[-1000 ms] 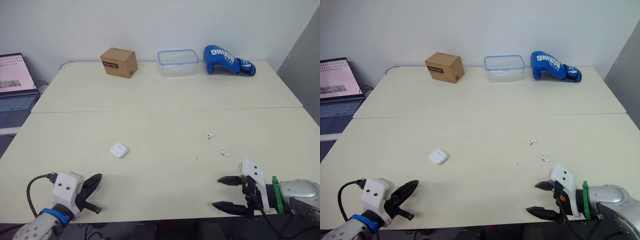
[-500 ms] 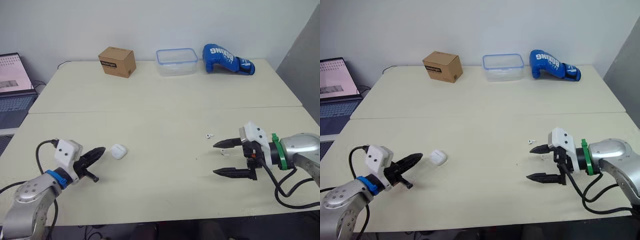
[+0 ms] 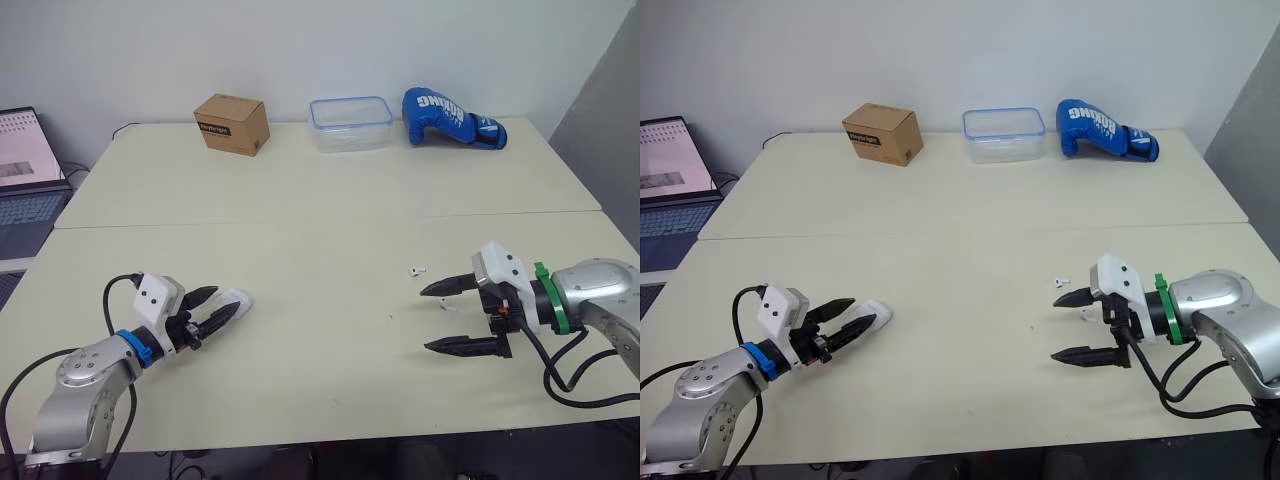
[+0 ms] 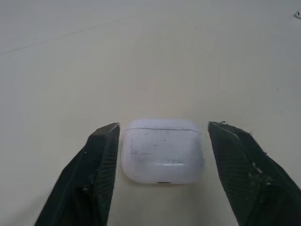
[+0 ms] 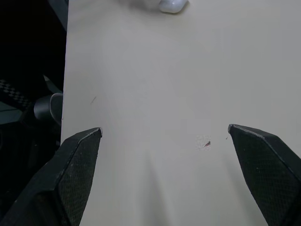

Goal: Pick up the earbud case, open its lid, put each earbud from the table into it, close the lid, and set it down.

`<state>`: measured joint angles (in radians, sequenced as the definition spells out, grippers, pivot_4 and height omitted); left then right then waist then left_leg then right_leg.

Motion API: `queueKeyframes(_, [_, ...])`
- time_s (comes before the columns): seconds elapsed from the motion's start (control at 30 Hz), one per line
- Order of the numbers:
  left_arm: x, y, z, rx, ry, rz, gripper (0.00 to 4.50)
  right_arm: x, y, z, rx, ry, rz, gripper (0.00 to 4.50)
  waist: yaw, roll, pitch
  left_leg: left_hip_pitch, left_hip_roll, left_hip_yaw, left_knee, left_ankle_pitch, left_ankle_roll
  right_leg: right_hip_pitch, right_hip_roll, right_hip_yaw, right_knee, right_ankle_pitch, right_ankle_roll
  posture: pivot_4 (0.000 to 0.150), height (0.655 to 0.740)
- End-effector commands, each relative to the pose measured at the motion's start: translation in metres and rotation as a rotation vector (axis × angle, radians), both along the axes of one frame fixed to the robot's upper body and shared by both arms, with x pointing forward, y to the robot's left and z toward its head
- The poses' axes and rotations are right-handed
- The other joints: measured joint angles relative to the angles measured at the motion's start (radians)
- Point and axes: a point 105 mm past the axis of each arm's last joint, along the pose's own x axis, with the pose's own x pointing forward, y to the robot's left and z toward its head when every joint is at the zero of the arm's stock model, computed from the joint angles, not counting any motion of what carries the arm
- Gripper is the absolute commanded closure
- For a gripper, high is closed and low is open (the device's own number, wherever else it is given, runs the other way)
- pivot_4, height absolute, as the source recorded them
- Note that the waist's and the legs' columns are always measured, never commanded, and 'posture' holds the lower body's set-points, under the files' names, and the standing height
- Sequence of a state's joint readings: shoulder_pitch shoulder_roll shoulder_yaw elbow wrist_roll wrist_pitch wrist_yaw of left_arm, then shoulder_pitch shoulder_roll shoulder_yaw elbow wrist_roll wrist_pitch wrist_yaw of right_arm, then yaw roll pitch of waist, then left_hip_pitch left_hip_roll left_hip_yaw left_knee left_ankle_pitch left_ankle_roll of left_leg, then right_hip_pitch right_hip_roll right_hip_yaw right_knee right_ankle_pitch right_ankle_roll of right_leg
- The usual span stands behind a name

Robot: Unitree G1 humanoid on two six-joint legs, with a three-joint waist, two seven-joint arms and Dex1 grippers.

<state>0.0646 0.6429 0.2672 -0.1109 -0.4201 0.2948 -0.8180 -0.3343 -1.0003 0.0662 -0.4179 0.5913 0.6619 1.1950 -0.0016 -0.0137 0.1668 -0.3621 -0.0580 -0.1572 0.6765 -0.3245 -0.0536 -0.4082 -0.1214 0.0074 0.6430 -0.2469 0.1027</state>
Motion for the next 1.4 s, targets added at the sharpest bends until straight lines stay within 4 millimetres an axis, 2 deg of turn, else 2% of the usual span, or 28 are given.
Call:
queueKeyframes(0.03, [-0.003, -0.004, -0.005, 0.051, 0.005, -0.044, 0.77, -0.003, 0.004, 0.008, -0.008, -0.043, 0.046, 0.0, 0.0, 0.0, 0.0, 0.0, 0.0, 0.0, 0.0, 0.0, 0.0, 0.0, 0.0, 0.0, 0.0, 0.0, 0.0, 0.15, 0.7307])
queueKeyframes(0.27, [0.006, 0.004, -0.008, 0.087, -0.02, -0.019, 0.77, 0.0, 0.0, 0.011, -0.025, -0.064, 0.065, 0.0, 0.0, 0.0, 0.0, 0.0, 0.0, 0.0, 0.0, 0.0, 0.0, 0.0, 0.0, 0.0, 0.0, 0.0, 0.0, 0.15, 0.7307])
queueKeyframes(0.43, [0.009, 0.007, -0.018, 0.102, -0.002, -0.023, 0.77, 0.001, -0.003, 0.007, -0.036, -0.064, 0.069, 0.0, 0.0, 0.0, 0.0, 0.0, 0.0, 0.0, 0.0, 0.0, 0.0, 0.0, 0.0, 0.0, 0.0, 0.0, 0.0, 0.15, 0.7307])
queueKeyframes(0.8, [0.014, -0.012, -0.027, 0.091, -0.003, -0.061, 0.77, 0.007, -0.004, 0.011, -0.031, -0.096, 0.05, 0.0, 0.003, 0.0, 0.0, 0.0, -0.001, 0.0, 0.0, 0.0, 0.0, 0.0, -0.001, 0.0, 0.0, 0.0, 0.0, 0.15, 0.7307])
queueKeyframes(1.0, [0.015, -0.018, -0.027, 0.093, -0.005, -0.076, 0.77, 0.014, 0.0, 0.017, -0.006, -0.135, 0.039, 0.0, 0.005, 0.001, 0.0, 0.0, -0.001, 0.0, 0.0, 0.0, 0.0, 0.0, -0.001, 0.0, 0.0, 0.0, 0.0, 0.15, 0.7307])
queueKeyframes(1.4, [0.015, -0.024, -0.028, 0.093, 0.002, -0.091, 0.77, 0.016, 0.015, 0.031, 0.093, -0.189, 0.031, 0.0, 0.005, 0.001, 0.0, 0.0, -0.001, -0.001, 0.0, 0.0, 0.0, 0.0, -0.001, 0.0, 0.0, 0.0, 0.0, 0.15, 0.7307])
